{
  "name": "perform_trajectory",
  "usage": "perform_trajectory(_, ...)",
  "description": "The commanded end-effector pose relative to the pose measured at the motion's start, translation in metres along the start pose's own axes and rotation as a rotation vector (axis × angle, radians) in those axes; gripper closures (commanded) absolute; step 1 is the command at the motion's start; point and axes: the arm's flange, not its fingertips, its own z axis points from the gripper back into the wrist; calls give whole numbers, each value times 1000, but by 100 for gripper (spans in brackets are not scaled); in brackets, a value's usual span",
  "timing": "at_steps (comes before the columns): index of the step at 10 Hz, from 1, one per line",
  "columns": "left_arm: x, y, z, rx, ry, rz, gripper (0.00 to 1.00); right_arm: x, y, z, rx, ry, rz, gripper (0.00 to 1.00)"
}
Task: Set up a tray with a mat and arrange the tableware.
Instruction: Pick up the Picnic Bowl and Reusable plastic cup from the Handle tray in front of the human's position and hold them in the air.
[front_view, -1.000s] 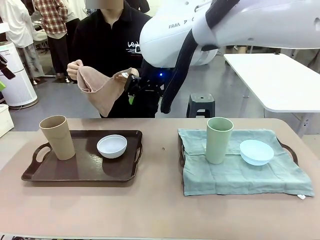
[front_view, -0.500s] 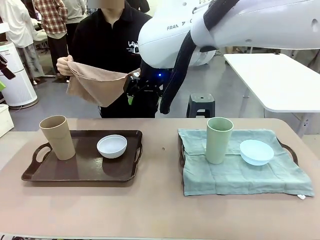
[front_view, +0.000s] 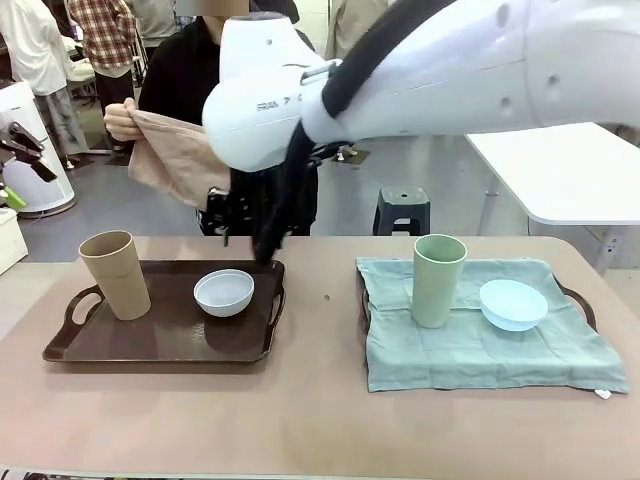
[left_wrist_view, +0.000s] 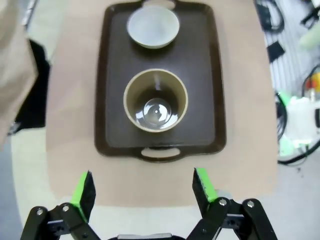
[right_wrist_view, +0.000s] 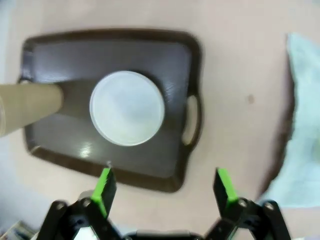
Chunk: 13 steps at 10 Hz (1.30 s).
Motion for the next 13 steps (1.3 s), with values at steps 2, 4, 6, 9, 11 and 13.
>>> perform_trajectory(2, 9, -2, 14, 23, 34, 77, 0, 0, -17, 16, -36, -59, 37, 0)
perform_trajectory(4, -8, 13, -7, -92, 71, 41, 0, 5, -1, 3, -4, -14, 8, 0)
perform_trajectory(6, -35, 27, -40, -245, -152, -41, 0, 2, -6, -14, -17, -16, 71, 0)
perform_trajectory(9, -49, 20, -84, -238, -293, -114, 0, 7, -2, -30, -10, -21, 98, 0)
perform_trajectory(11, -60, 17, -95, -195, -393, -101, 0, 9, -2, -37, -17, -24, 105, 0)
perform_trajectory(13, -58, 11, -109, -141, -466, -39, 0, 8, -3, -41, -17, -32, 108, 0)
